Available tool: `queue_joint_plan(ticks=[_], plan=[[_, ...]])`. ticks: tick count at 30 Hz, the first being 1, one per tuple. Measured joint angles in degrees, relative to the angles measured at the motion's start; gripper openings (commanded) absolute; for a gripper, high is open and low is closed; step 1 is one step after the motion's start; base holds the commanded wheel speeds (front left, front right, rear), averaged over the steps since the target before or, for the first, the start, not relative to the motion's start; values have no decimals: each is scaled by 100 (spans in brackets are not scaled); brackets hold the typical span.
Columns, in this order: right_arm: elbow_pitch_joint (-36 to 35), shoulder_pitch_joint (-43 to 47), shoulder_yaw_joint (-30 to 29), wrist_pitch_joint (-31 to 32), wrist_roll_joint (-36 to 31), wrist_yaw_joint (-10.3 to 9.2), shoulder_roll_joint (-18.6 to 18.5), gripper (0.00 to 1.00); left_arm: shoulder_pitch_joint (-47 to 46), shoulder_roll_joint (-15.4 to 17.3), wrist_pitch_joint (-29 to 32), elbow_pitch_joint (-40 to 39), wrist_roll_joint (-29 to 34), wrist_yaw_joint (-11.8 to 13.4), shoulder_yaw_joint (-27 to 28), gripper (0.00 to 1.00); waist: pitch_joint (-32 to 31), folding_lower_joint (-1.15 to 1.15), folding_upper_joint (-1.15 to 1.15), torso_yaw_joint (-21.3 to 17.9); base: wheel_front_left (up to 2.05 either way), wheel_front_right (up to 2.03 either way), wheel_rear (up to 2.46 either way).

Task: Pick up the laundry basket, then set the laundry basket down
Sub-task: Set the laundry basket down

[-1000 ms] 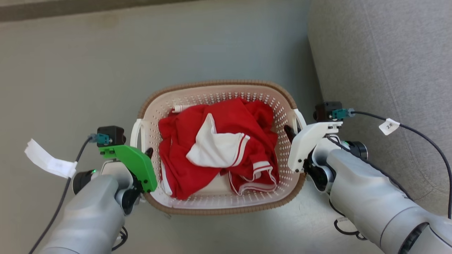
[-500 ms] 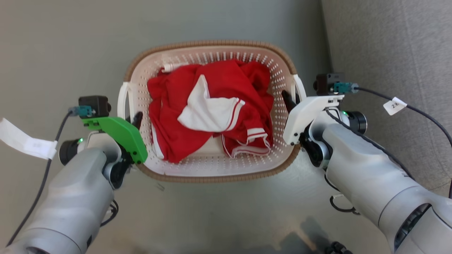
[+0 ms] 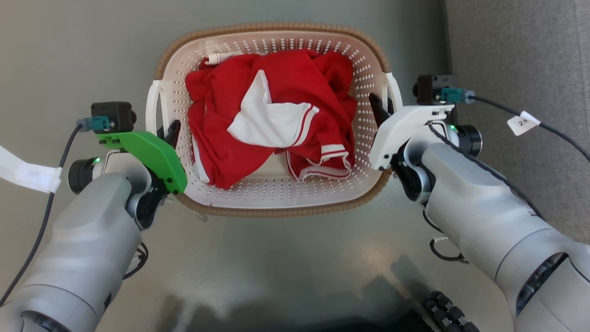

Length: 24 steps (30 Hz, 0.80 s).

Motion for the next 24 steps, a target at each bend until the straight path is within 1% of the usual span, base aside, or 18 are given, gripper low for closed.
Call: queue_joint_plan(ticks=[5,9,11,22,24], plan=[[-23,-116,-12,-53,0,-10,-1,0,-104,64,-69,-73,1,0,-10,0,230,0,0,3,0,0,0],[-64,-238,-44,-112,-1,-59,2,0,-233,137,-174,-113,16,0,-12,0,408,0,0,-3,0,0,0],[-78,-286,-67,-129,-1,-102,2,0,-304,151,-197,-133,24,0,-20,0,495,0,0,-5,0,0,0],[-126,-352,-132,-146,-10,-112,-2,0,-407,205,-372,-261,53,1,-20,0,896,0,0,-15,0,0,0],[-142,-359,-170,-146,-15,-160,-2,0,-411,205,-397,-279,46,1,-13,0,952,0,0,-15,0,0,0]])
